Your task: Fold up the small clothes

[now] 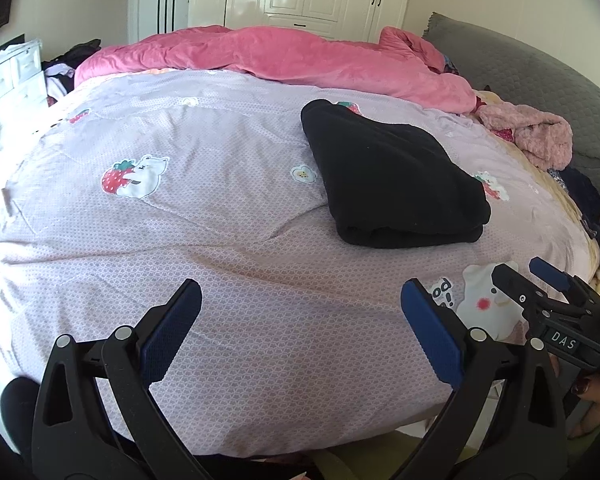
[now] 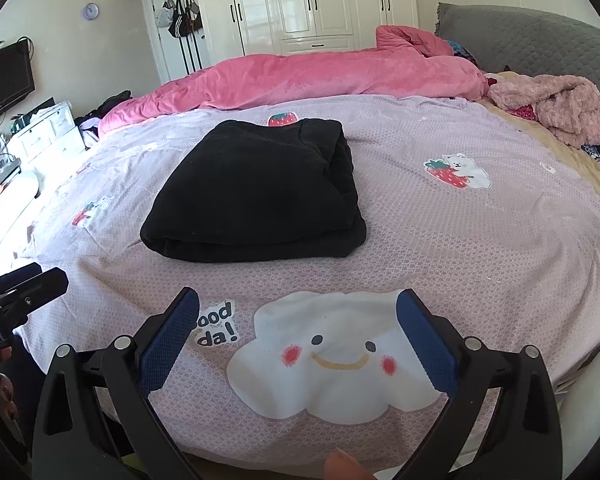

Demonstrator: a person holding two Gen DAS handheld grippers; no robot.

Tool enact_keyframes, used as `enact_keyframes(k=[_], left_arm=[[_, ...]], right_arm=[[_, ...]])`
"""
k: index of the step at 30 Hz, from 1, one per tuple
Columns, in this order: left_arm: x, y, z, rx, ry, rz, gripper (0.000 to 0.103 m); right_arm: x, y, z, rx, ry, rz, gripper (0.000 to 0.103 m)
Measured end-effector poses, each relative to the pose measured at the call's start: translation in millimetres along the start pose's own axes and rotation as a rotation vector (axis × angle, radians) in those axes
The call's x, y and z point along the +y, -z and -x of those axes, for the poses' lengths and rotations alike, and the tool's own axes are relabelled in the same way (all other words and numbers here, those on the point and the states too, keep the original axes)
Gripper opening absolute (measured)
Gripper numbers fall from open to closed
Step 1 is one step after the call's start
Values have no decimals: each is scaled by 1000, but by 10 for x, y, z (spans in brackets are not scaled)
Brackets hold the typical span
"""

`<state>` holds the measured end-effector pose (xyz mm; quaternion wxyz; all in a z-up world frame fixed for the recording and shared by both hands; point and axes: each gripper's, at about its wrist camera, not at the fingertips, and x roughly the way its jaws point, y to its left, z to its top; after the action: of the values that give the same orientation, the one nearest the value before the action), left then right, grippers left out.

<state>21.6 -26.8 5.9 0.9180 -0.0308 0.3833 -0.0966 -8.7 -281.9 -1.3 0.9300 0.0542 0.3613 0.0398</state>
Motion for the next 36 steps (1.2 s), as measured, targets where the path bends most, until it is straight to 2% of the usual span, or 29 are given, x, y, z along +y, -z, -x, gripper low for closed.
enact_keyframes(k=[36], left_arm=[[-28,-11,30,-3,-17,-8,94]], right_arm=[[-20,10,23,-6,13,-4,98]])
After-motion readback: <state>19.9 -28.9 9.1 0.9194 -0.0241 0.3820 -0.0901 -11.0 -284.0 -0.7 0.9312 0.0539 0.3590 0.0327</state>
